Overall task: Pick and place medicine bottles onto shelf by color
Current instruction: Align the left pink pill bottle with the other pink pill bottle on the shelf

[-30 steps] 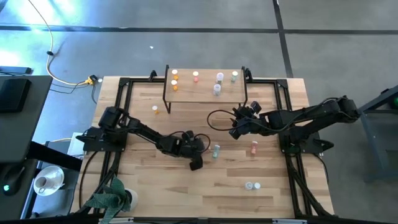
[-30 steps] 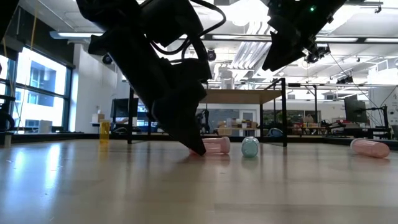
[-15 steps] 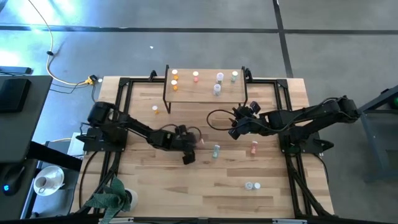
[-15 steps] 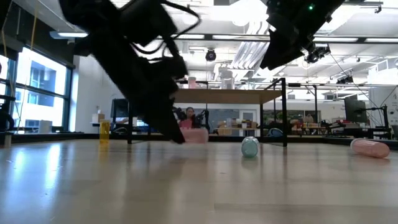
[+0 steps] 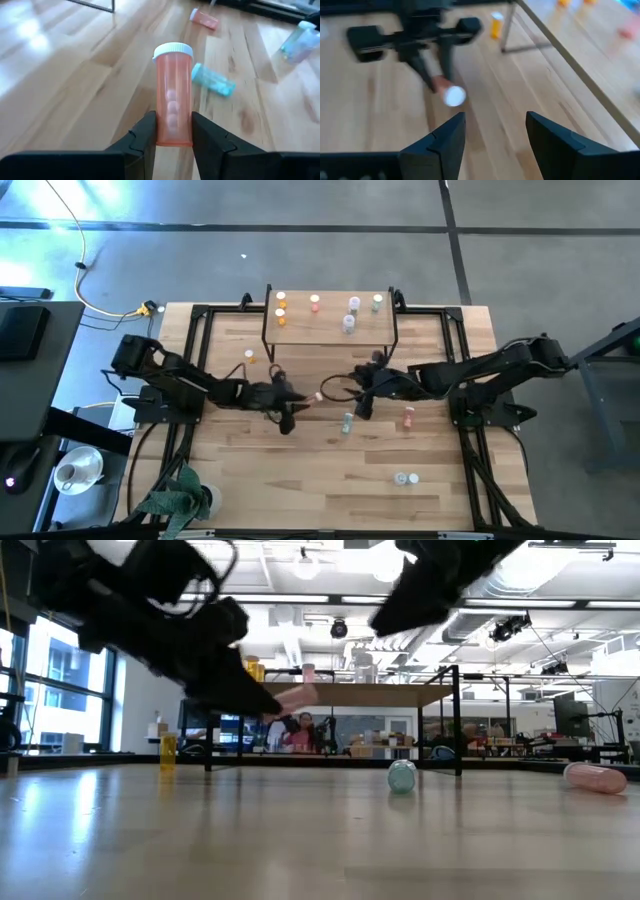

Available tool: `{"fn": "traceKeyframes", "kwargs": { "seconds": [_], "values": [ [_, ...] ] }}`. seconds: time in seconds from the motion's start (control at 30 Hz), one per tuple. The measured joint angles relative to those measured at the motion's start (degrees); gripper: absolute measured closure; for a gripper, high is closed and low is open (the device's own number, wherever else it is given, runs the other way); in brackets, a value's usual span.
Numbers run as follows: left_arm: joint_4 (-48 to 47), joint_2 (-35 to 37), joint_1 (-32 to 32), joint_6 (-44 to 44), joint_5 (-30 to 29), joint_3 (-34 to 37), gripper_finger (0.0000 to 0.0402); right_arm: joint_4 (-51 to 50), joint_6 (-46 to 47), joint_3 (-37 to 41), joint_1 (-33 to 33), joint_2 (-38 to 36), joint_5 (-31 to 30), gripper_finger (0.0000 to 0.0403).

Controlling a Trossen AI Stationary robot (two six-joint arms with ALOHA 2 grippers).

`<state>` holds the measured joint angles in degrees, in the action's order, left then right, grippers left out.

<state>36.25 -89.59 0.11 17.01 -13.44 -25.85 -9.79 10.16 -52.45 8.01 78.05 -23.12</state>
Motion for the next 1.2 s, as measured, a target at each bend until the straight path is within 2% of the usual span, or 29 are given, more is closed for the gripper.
{"fn": "traceKeyframes", "kwargs": {
  "seconds": [0.23, 0.3, 0.4, 0.5, 0.6, 0.93, 1.1, 1.2],
  "values": [
    [15.38, 0.35, 0.77, -2.01, 2.14, 5.44, 0.0310, 12.83, -6.96, -0.03, -0.13, 4.62, 3.56, 0.0204],
    [18.78, 0.38, 0.74, -2.77, 2.84, 6.31, 0.0310, 13.58, -8.19, 0.06, -0.21, 5.29, 4.87, 0.0204],
    [22.24, 0.38, 0.62, -4.19, 5.24, 6.85, 0.0310, 16.28, -11.09, 0.03, -0.51, 6.50, 9.44, 0.0204],
    [23.04, 0.38, 0.54, -5.29, 7.74, 6.87, 0.0310, 18.98, -14.58, 0.02, -0.52, 7.52, 15.72, 0.0204],
    [23.70, 0.38, 0.19, -7.28, 10.46, 6.76, 0.0310, 21.31, -16.70, -0.03, -0.48, 8.26, 19.05, 0.0204],
    [24.22, 0.38, -2.14, -9.68, 11.09, 5.20, 0.0310, 26.25, -19.18, 0.04, -0.52, 12.01, 20.86, 0.0204],
    [24.02, 0.38, -2.49, -8.83, 10.48, 4.48, 0.0310, 28.59, -19.65, 0.02, -0.55, 12.89, 25.25, 0.0204],
    [23.98, 0.38, -2.49, -8.82, 10.41, 4.40, 0.0310, 29.47, -19.59, 0.02, -0.54, 12.91, 25.18, 0.0204]
  ]
}}
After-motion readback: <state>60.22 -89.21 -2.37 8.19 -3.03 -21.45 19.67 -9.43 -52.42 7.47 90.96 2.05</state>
